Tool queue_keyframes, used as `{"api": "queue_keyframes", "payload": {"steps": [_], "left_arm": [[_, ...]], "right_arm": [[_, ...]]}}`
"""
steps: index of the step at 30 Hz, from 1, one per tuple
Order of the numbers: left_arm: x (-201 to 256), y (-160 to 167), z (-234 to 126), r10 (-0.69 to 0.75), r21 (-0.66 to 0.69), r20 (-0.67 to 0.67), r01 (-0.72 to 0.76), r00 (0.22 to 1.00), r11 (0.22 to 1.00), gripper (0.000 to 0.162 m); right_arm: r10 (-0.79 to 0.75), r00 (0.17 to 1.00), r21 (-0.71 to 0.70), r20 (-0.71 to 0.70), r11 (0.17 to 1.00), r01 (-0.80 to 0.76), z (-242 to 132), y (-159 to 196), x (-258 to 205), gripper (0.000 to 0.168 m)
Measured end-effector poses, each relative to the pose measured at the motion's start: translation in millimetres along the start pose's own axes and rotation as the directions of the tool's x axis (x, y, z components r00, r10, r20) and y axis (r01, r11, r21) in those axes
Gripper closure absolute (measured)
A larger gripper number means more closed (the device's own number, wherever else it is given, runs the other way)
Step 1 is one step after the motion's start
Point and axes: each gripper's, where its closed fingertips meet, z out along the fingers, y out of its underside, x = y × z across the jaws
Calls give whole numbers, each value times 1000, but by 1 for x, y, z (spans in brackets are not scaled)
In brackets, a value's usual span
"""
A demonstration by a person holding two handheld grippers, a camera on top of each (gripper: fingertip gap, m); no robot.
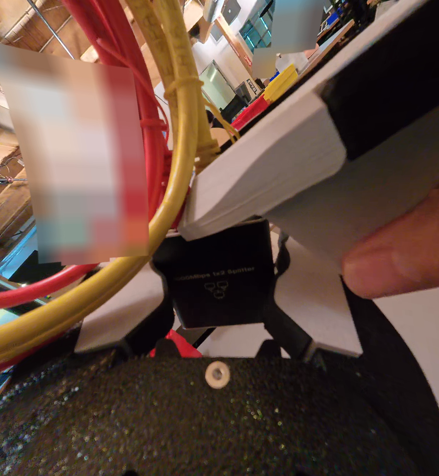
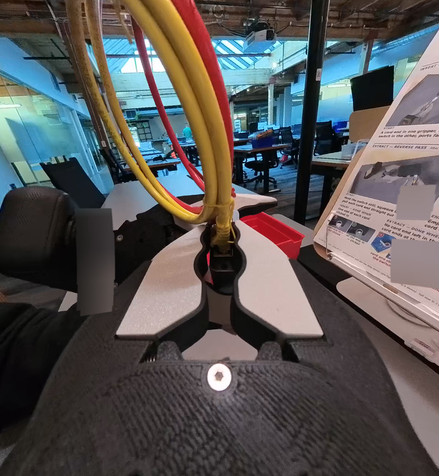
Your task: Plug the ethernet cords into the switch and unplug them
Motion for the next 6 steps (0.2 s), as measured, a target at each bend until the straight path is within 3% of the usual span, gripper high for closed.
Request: {"api": "queue_keyframes", "payload": {"steps": [6], "left_arm": [[0, 9, 3, -13, -44, 11, 13, 1000, 999, 76]], "right_arm": [[6, 1000, 16, -20, 1000, -6, 3, 4, 4, 153]]}}
